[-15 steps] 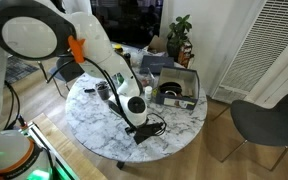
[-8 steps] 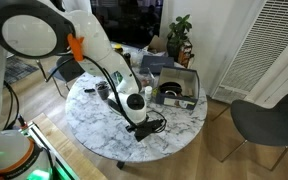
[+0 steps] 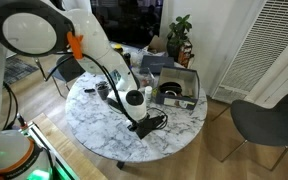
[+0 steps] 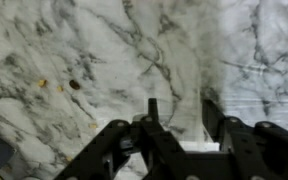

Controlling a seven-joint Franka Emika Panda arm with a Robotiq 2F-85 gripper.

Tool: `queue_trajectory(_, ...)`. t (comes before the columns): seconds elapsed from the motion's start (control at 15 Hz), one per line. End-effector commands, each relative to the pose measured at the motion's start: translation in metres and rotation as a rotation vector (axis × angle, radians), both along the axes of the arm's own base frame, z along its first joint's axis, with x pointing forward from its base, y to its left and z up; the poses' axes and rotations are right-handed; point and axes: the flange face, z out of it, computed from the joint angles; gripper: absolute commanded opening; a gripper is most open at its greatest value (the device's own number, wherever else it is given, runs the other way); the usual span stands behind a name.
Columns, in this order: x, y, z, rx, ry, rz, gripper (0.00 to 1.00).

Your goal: Use the clear measuring cup to remove some contents from the clear cup.

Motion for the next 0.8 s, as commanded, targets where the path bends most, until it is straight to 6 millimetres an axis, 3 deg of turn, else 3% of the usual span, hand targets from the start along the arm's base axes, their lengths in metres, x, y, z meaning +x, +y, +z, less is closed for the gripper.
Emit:
queue_trajectory(0.0,-0.003,-0.003,0.000,-0.049,0.013,0.040,0.52)
queue_trajectory(0.47,-0.002,-0.002,-0.010,-0.063,0.054,0.109,0.41)
queue_trajectory(0.53,-0.001,-0.002,-0.009,-0.067,0.052,0.117,0.22)
queue_trajectory(0.73,-0.007,0.002,-0.006,-0.070,0.066,0.125,0.00)
